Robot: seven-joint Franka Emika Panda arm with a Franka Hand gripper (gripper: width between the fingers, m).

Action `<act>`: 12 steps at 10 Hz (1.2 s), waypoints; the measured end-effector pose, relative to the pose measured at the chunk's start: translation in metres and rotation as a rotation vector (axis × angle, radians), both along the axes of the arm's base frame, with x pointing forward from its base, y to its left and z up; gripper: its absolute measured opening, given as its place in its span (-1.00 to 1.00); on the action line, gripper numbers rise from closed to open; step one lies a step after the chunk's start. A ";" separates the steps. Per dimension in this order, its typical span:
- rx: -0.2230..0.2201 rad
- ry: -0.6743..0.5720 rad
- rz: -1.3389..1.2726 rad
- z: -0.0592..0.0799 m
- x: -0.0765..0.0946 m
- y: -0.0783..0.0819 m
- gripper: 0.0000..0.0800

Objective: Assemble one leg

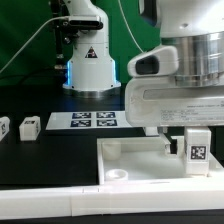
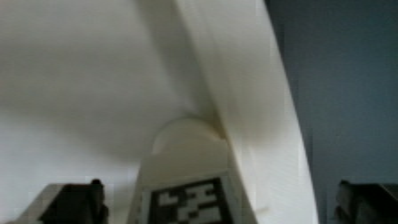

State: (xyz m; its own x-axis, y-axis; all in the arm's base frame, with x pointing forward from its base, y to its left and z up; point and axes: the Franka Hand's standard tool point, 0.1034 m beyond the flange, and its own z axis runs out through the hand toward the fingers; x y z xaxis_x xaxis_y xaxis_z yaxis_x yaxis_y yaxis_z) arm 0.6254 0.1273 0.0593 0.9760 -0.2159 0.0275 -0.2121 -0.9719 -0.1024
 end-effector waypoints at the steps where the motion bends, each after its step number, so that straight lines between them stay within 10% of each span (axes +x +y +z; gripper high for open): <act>1: -0.016 -0.020 0.116 0.003 0.003 -0.001 0.62; 4: 0.006 -0.001 -0.061 0.001 0.002 0.001 0.30; 5: 0.006 0.006 -0.139 0.000 0.002 -0.003 -0.17; 12: 0.060 0.113 -1.123 -0.002 0.003 -0.004 -0.32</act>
Offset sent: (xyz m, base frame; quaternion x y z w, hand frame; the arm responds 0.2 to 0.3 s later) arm 0.0000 0.0000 0.0000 0.0000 0.0000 0.2667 0.9638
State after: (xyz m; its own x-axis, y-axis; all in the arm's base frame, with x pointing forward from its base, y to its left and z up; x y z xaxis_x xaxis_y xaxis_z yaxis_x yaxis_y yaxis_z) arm 0.6281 0.1232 0.0571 0.2251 -0.9703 -0.0883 -0.9732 -0.2197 -0.0673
